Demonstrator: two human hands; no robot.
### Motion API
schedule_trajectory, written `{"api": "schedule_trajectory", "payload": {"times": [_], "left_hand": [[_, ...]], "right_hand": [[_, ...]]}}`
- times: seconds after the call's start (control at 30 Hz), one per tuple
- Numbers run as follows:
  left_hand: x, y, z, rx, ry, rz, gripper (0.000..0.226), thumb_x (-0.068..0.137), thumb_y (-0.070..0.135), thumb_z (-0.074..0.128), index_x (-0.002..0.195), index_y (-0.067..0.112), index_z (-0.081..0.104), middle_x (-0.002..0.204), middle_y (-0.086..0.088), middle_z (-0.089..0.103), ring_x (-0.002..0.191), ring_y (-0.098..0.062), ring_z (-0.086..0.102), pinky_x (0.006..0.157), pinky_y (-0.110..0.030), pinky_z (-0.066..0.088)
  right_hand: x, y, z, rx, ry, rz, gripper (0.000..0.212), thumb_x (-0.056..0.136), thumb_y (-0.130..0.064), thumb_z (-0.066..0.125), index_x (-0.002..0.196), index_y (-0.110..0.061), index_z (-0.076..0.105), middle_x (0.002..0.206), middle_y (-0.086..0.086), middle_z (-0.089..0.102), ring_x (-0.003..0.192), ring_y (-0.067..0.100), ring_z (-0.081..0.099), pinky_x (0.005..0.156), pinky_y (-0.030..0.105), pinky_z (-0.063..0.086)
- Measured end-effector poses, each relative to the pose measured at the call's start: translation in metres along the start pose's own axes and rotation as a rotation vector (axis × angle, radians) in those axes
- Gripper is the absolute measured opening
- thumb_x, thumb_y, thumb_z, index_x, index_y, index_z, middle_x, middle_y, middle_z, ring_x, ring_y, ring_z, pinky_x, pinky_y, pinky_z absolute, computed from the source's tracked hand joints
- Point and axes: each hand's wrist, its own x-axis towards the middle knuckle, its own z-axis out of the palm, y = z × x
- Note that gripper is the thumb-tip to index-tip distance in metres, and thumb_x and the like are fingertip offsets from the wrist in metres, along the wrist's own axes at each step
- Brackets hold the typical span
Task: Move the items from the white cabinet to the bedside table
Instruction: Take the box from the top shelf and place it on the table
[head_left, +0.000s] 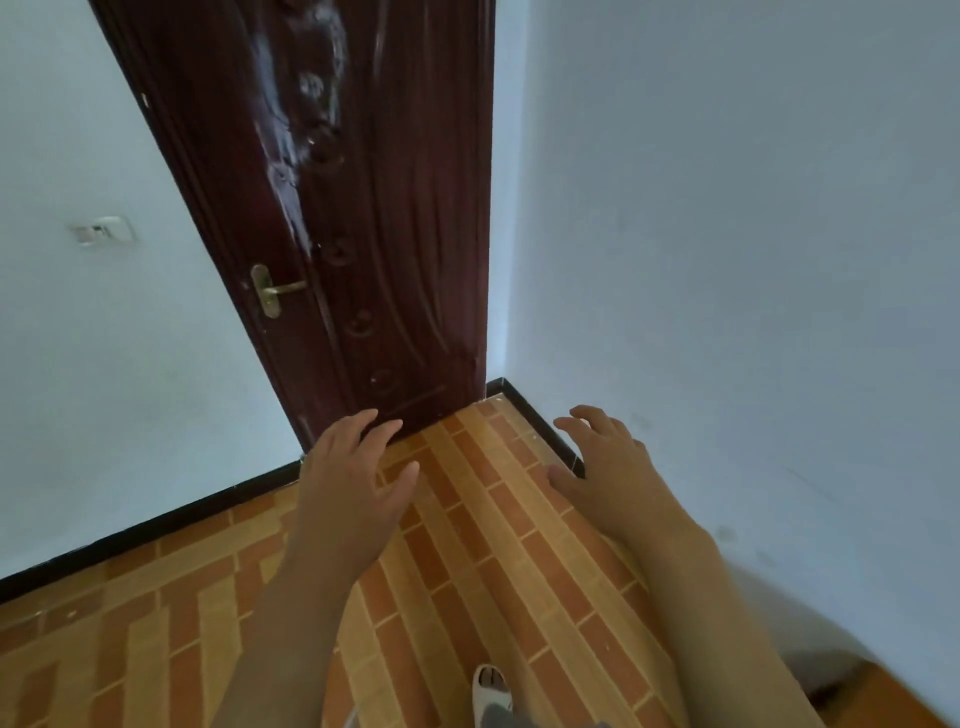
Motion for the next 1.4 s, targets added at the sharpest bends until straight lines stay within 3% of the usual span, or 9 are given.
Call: {"api": "schedule_trajectory", "payload": {"times": [0.23, 0.33, 0.5, 0.67, 1.0, 1.4], "left_hand": [[0.047, -0.060, -0.014, 0.060, 0.066, -0.171, 0.057, 0.098, 0.053, 0.054, 0.150, 0.031, 0.046, 0.157, 0.005, 0.043, 0.147, -0.019, 0.036, 0.121, -0.050, 0.033], [0.073, -0.089, -0.028, 0.099, 0.111, -0.225, 0.057, 0.098, 0.053, 0.054, 0.150, 0.031, 0.047, 0.157, 0.004, 0.044, 0.147, -0.020, 0.035, 0.120, -0.051, 0.034], [0.114, -0.133, -0.059, 0.220, 0.171, -0.359, 0.054, 0.099, 0.052, 0.054, 0.148, 0.031, 0.049, 0.156, 0.005, 0.045, 0.146, -0.021, 0.037, 0.118, -0.051, 0.036], [0.133, -0.170, -0.084, 0.311, 0.209, -0.456, 0.064, 0.093, 0.062, 0.039, 0.146, 0.029, 0.051, 0.152, 0.004, 0.049, 0.142, -0.020, 0.040, 0.114, -0.050, 0.040], [0.140, -0.225, -0.120, 0.409, 0.262, -0.650, 0.062, 0.094, 0.064, 0.039, 0.147, 0.033, 0.050, 0.153, 0.007, 0.047, 0.143, -0.017, 0.039, 0.115, -0.046, 0.037], [0.133, -0.321, -0.187, 0.515, 0.317, -0.764, 0.055, 0.098, 0.057, 0.052, 0.149, 0.035, 0.046, 0.157, 0.008, 0.042, 0.147, -0.018, 0.033, 0.119, -0.045, 0.028]], "right_hand": [[0.104, -0.055, 0.026, 0.035, -0.075, -0.143, 0.046, 0.101, -0.049, 0.053, 0.144, -0.033, 0.049, 0.157, -0.009, 0.041, 0.146, 0.022, 0.038, 0.121, 0.051, 0.031], [0.166, -0.083, 0.044, 0.031, -0.114, -0.225, 0.057, 0.101, -0.054, 0.051, 0.152, -0.032, 0.040, 0.164, -0.008, 0.033, 0.151, 0.024, 0.032, 0.123, 0.055, 0.031], [0.257, -0.145, 0.065, 0.057, -0.180, -0.387, 0.064, 0.101, -0.051, 0.056, 0.157, -0.030, 0.035, 0.165, -0.008, 0.027, 0.152, 0.020, 0.027, 0.124, 0.051, 0.029], [0.315, -0.199, 0.103, 0.115, -0.239, -0.528, 0.062, 0.102, -0.049, 0.055, 0.157, -0.028, 0.037, 0.164, -0.007, 0.029, 0.152, 0.017, 0.026, 0.123, 0.046, 0.027], [0.372, -0.284, 0.151, 0.202, -0.362, -0.684, 0.060, 0.103, -0.052, 0.054, 0.157, -0.037, 0.033, 0.166, -0.016, 0.022, 0.153, 0.010, 0.020, 0.123, 0.038, 0.024], [0.408, -0.422, 0.184, 0.126, -0.297, -0.876, 0.060, 0.103, -0.050, 0.054, 0.157, -0.030, 0.037, 0.167, -0.009, 0.027, 0.154, 0.013, 0.021, 0.124, 0.042, 0.023]]}}
